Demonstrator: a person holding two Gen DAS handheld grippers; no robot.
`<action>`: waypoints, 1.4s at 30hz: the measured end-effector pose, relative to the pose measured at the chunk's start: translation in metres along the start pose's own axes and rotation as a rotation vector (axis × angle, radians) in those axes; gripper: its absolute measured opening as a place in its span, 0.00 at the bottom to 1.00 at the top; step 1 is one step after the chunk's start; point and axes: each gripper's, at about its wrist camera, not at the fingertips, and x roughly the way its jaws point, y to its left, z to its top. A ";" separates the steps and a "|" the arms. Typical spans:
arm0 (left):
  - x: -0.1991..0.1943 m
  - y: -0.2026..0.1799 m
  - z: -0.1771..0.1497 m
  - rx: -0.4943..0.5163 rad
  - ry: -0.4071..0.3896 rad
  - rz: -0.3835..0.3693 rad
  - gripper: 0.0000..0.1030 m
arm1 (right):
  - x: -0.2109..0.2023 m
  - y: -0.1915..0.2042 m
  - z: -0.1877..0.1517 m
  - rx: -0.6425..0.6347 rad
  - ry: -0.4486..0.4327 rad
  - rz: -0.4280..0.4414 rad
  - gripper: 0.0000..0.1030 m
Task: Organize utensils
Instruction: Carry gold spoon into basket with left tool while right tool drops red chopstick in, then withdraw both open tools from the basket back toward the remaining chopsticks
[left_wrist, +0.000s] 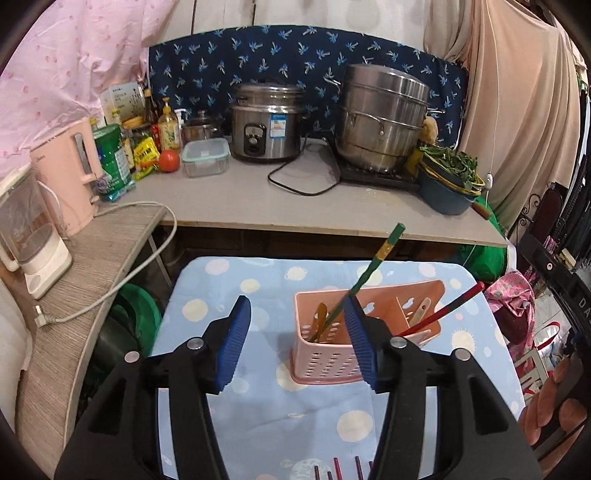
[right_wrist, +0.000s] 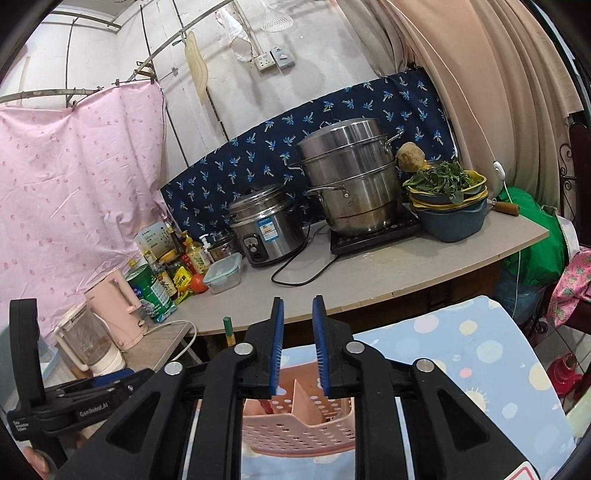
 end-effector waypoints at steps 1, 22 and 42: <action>-0.004 0.000 -0.001 0.002 -0.005 0.005 0.48 | -0.003 0.000 0.000 0.000 0.000 0.003 0.21; -0.095 0.003 -0.117 0.014 -0.038 0.055 0.60 | -0.125 0.014 -0.099 -0.089 0.205 -0.004 0.24; -0.106 0.012 -0.281 0.008 0.133 0.095 0.60 | -0.179 0.006 -0.270 -0.158 0.491 -0.107 0.24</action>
